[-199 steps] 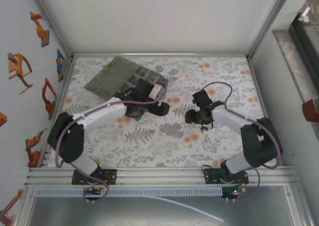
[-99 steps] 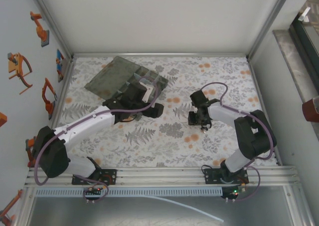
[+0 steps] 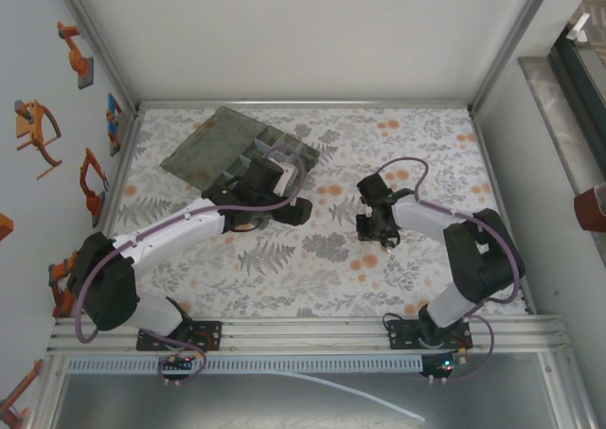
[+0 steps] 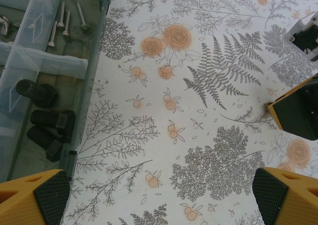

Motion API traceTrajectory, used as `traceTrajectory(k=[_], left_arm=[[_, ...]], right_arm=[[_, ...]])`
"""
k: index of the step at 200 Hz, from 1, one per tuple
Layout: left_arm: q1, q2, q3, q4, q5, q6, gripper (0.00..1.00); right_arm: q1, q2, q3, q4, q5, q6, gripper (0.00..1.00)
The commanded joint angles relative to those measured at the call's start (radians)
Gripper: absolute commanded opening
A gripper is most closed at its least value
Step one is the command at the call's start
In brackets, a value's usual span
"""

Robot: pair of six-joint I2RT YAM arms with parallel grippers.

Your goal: Sort the screws and nuts into containers

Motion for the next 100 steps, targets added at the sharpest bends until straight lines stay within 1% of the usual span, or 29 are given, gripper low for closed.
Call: traceTrajectory(k=[1, 17, 45, 74, 100], left_arm=[[0.001, 0.003, 0.038, -0.013, -0.026, -0.018, 0.97], [0.005, 0.001, 0.051, -0.030, -0.049, -0.015, 0.97], [0.031, -0.016, 0.070, -0.059, -0.092, -0.022, 0.97], [0.118, -0.049, 0.060, -0.065, -0.103, -0.086, 0.97], [0.192, -0.072, 0.027, -0.034, -0.082, -0.111, 0.97]], right_arm=[[0.006, -0.011, 0.008, -0.027, -0.001, 0.008, 0.14], [0.006, -0.006, 0.020, -0.027, -0.003, 0.003, 0.08], [0.006, -0.003, 0.045, -0.015, -0.028, -0.019, 0.04], [0.006, -0.022, 0.094, 0.046, -0.102, -0.061, 0.04], [0.006, 0.018, 0.211, 0.084, -0.166, -0.095, 0.04]])
